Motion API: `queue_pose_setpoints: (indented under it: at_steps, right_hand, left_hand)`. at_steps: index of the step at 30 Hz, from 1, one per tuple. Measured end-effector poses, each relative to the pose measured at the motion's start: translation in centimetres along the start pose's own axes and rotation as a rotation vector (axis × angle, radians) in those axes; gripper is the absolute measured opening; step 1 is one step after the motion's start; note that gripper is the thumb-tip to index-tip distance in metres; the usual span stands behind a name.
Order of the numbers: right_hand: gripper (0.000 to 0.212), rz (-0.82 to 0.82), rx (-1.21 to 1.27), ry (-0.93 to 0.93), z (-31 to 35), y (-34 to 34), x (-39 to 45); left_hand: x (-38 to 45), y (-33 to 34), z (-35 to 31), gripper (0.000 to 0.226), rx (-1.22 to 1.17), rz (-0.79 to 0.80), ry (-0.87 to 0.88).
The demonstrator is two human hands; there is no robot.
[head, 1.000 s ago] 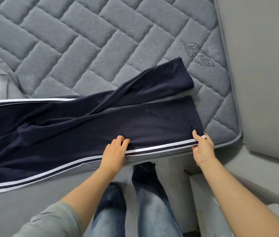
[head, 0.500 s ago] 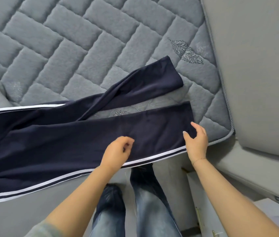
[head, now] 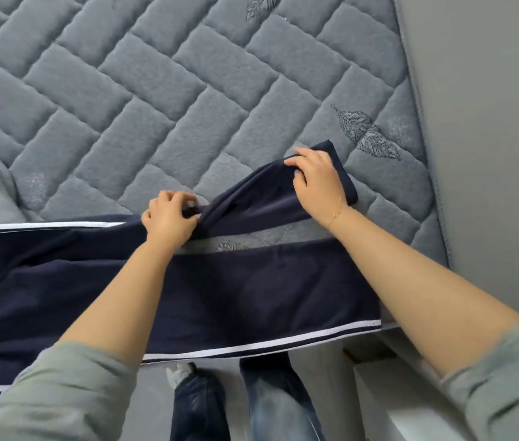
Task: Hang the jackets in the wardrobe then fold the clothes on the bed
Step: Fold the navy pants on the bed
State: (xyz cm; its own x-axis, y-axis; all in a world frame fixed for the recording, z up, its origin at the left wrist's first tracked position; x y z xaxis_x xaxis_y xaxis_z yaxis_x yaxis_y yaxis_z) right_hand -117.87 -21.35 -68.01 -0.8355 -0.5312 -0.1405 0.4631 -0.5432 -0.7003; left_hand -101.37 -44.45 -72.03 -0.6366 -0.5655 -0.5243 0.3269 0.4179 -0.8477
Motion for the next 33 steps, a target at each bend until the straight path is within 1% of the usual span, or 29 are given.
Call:
queue_pose_setpoints:
  at_steps: [2,3,4,5,6,7,9,10,11,12,13,14,15,16,17,18,19,20,22,23,24,25,27,28,29,31,33]
  right_hand:
    - [0.049,0.222,-0.249,-0.017,-0.2,1.8,1.7]
    - [0.049,0.301,-0.353,-0.024,-0.4,2.4,2.1]
    - [0.043,0.325,-0.417,-0.048,-0.2,2.6,2.1]
    - [0.032,0.296,-0.438,-0.100,0.2,2.4,1.8]
    - [0.024,0.213,-0.422,-0.169,0.7,1.8,1.1]
    - [0.020,0.097,-0.377,-0.227,1.0,0.7,0.0]
    - [0.023,-0.116,-0.299,-0.302,1.0,-1.5,-3.2]
    - [0.027,-0.153,-0.314,-0.311,0.4,-2.0,-5.1]
    - [0.030,-0.133,-0.360,-0.297,-0.3,-2.0,-6.8]
    - [0.033,-0.061,-0.428,-0.257,-1.1,-1.6,-8.2]
    - [0.034,0.039,-0.499,-0.195,-2.1,-1.0,-9.5]
    - [0.033,0.146,-0.534,-0.113,-3.0,-0.5,-10.5]
    - [0.030,0.225,-0.522,-0.026,-3.8,-0.1,-11.4]
    - [0.027,0.258,-0.470,0.042,-4.1,0.1,-11.9]
    - [0.025,0.243,-0.399,0.072,-4.0,0.0,-11.9]
    - [0.022,0.196,-0.328,0.078,-3.7,-0.2,-11.6]
    - [0.019,0.130,-0.264,0.073,-3.1,-0.6,-10.9]
    - [0.017,0.061,-0.202,0.075,-2.6,-0.9,-9.9]
    - [0.018,-0.043,-0.094,0.089,-1.7,-1.2,-7.3]
    - [0.021,-0.064,-0.069,0.088,-1.5,-1.2,-5.9]
    - [0.023,-0.065,-0.076,0.081,-1.4,-1.0,-4.4]
    - [0.026,-0.047,-0.094,0.073,-1.4,-0.7,-3.1]
    - [0.028,0.064,-0.091,0.095,-1.5,0.5,-0.8]
    - [0.030,0.165,-0.087,0.133,-1.8,1.4,-0.1]
    - [0.033,0.276,-0.127,0.171,-2.0,2.3,0.3]
    - [0.034,0.447,-0.310,0.198,-2.3,3.6,0.2]
    - [0.025,0.517,-0.455,0.211,-2.6,3.8,-0.3]
  left_hand:
    - [-0.4,0.8,0.4,0.038,0.090,0.028,0.070]
    - [-0.6,1.0,0.6,0.039,0.121,0.041,0.088]
    - [-0.8,1.1,0.9,0.037,0.128,0.045,0.099]
    - [-1.0,0.9,1.0,0.034,0.112,0.032,0.105]
    - [-1.3,0.4,1.0,0.029,0.063,-0.005,0.117]
    - [-1.7,-0.3,1.0,0.026,-0.019,-0.073,0.135]
    - [-3.1,-2.5,1.1,0.015,-0.226,-0.314,0.178]
    - [-4.2,-3.6,1.4,0.008,-0.317,-0.443,0.200]
    - [-5.4,-4.5,1.7,0.011,-0.380,-0.549,0.214]
    - [-6.4,-4.7,1.8,0.018,-0.403,-0.597,0.234]
    - [-7.2,-4.3,1.8,0.022,-0.380,-0.582,0.266]
    - [-7.7,-3.3,1.6,0.024,-0.322,-0.508,0.304]
    - [-8.0,-1.8,1.3,0.023,-0.250,-0.379,0.327]
    - [-8.3,-0.1,1.3,0.020,-0.202,-0.239,0.325]
    - [-8.7,1.1,1.5,0.016,-0.206,-0.135,0.302]
    - [-8.9,1.6,1.7,0.013,-0.251,-0.106,0.284]
    - [-8.9,1.4,1.9,0.011,-0.315,-0.145,0.283]
    - [-8.5,0.7,2.1,0.011,-0.358,-0.217,0.292]
    - [-7.1,-0.9,2.4,0.016,-0.341,-0.358,0.289]
    - [-5.9,-1.4,2.4,0.020,-0.294,-0.382,0.267]
    - [-4.7,-1.7,2.4,0.026,-0.225,-0.364,0.233]
    - [-3.5,-1.6,2.4,0.033,-0.129,-0.302,0.199]
    - [-1.9,-0.8,2.1,0.041,0.094,-0.125,0.162]
    - [-1.5,-0.3,1.9,0.039,0.176,-0.058,0.174]
    - [-1.3,-0.1,1.7,0.035,0.214,-0.035,0.202]
    - [-1.6,-0.9,1.4,0.020,0.143,-0.092,0.277]
    - [-2.1,-2.2,1.4,0.012,-0.017,-0.182,0.303]
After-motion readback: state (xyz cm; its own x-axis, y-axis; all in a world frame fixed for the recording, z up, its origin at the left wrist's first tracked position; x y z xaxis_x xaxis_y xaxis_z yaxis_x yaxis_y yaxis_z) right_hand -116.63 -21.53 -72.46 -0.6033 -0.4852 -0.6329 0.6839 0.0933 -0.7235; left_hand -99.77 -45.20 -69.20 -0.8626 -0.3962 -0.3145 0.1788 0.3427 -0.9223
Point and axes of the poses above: each hand's wrist, its own x-axis towards the middle knuckle, its own y-axis out of the palm, z = x × y, the point moved 6 cm from there along x, towards the middle knuckle, and after that the axes turned 9 degrees about x, right-handed, at the moved point
